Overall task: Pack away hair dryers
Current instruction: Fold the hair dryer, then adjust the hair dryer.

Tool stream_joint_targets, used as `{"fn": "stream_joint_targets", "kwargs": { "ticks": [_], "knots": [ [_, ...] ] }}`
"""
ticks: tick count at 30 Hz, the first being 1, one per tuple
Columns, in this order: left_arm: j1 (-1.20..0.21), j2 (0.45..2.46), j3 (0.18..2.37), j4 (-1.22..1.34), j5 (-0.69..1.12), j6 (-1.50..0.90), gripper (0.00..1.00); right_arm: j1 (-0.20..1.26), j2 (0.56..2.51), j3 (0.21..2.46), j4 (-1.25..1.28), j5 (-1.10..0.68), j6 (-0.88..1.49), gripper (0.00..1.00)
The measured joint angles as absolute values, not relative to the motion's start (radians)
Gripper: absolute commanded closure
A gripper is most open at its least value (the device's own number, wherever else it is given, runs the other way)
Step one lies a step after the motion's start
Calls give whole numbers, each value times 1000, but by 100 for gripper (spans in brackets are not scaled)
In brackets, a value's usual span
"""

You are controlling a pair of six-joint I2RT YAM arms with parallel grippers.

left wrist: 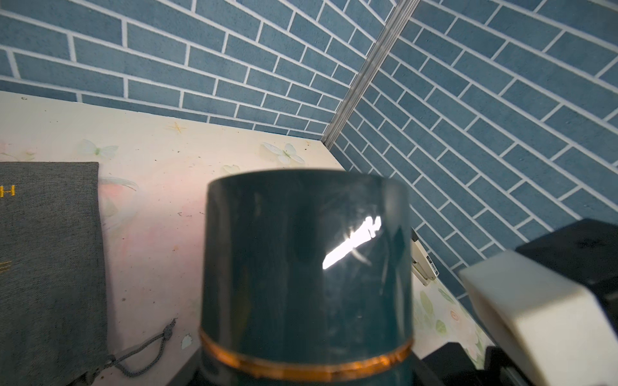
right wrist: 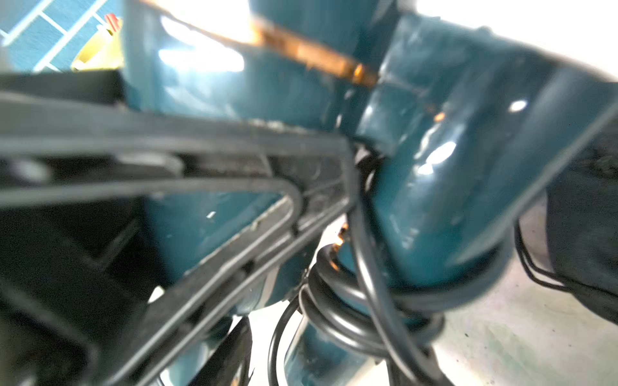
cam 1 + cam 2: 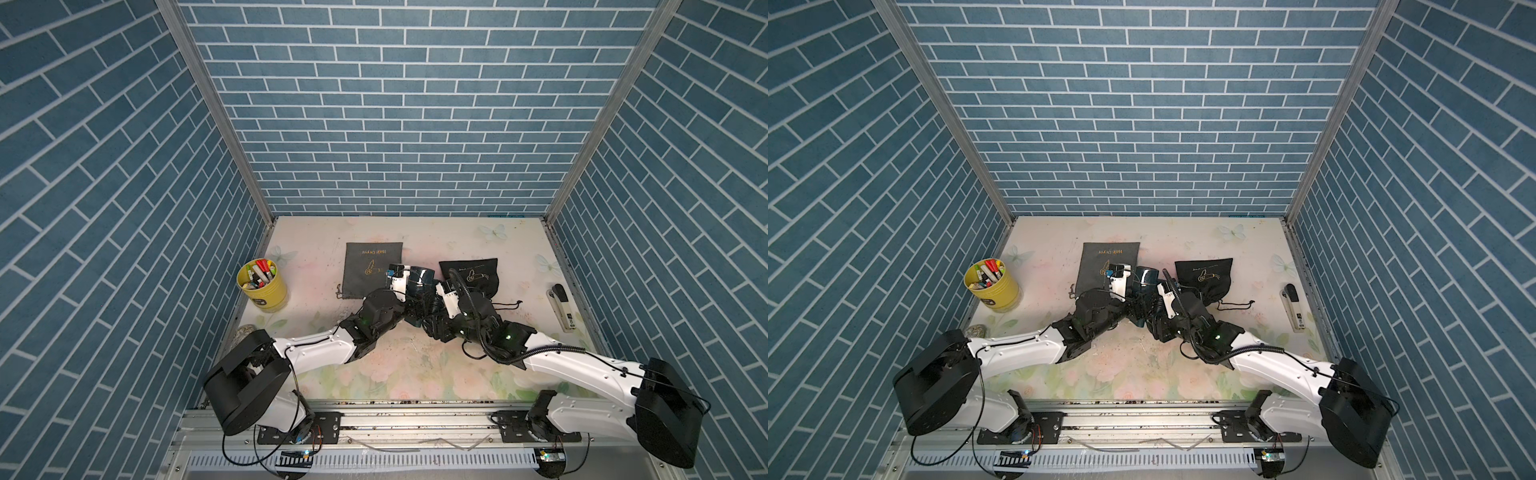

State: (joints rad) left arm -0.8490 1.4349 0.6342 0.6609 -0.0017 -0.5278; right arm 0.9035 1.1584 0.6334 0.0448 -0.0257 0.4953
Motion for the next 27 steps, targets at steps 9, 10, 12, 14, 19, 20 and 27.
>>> {"fn": "stream_joint_targets", "kwargs": {
  "ticks": [9, 10, 12, 14, 19, 20, 27],
  "knots": [
    [-837, 1416, 603, 602, 37, -529, 92, 805, 1007, 562, 62, -90, 488, 36],
    [-836, 1413, 601, 597, 43, -527, 92, 788, 997, 553, 71, -112, 488, 37],
    [-833, 1404, 593, 595, 51, -527, 92, 759, 988, 535, 87, -155, 482, 37],
    [-830, 1398, 589, 596, 57, -527, 92, 736, 989, 519, 98, -202, 472, 37],
    [-825, 1389, 573, 609, 73, -527, 92, 696, 991, 468, 163, -309, 466, 37],
    [-825, 1388, 569, 612, 76, -527, 92, 691, 991, 456, 183, -325, 467, 38],
    [-815, 1387, 542, 667, 106, -543, 92, 675, 1014, 416, 324, -419, 467, 39]
  ]
}}
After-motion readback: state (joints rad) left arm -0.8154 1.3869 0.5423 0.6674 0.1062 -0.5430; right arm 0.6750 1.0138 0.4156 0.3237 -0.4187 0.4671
